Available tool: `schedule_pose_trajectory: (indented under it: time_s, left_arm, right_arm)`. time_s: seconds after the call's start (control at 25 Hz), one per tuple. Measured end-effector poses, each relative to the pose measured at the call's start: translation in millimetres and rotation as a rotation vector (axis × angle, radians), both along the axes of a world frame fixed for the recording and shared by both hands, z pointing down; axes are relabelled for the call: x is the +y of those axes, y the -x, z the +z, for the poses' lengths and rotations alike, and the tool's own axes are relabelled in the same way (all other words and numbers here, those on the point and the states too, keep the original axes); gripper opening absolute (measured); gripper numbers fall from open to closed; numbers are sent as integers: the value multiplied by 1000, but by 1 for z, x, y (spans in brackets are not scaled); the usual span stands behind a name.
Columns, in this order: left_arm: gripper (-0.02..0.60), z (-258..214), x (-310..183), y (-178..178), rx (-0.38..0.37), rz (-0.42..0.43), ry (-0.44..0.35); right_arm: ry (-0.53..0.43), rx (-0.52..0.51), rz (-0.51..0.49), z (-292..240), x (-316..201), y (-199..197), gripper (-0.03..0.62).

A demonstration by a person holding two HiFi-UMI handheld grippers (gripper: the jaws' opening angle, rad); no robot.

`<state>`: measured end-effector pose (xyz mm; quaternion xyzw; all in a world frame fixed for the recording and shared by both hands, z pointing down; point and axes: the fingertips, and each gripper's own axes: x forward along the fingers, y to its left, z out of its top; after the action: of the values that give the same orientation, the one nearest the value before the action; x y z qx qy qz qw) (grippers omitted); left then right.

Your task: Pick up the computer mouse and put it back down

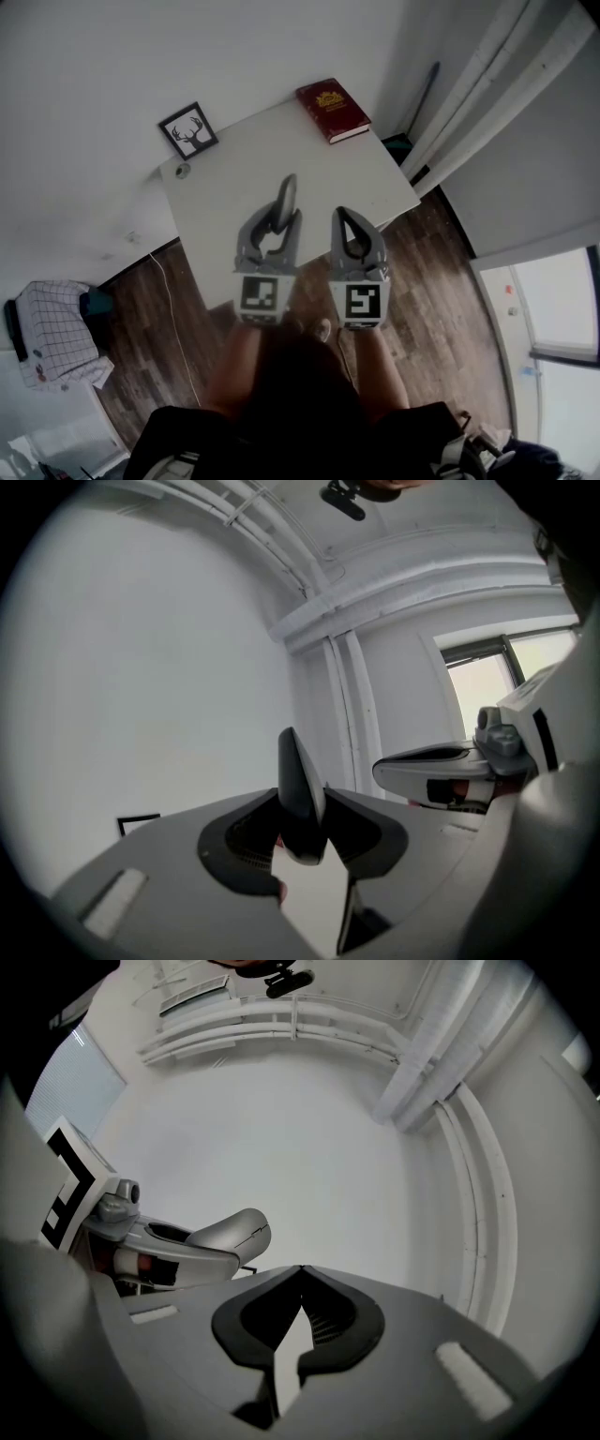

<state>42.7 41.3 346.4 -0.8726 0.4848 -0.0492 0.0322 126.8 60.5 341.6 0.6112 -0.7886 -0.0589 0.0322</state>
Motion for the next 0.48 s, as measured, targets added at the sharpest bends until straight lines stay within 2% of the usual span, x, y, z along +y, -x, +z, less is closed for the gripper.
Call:
schedule_pose_trajectory:
  time_s: [0.24, 0.48]
  left_arm:
    - [140, 26, -38, -9, 16, 21, 86]
    - [141, 44, -78, -15, 53, 77, 156]
  right_arm:
    - [60, 46, 20, 18, -27, -8, 14]
    - [69, 30, 62, 28, -69, -7, 14]
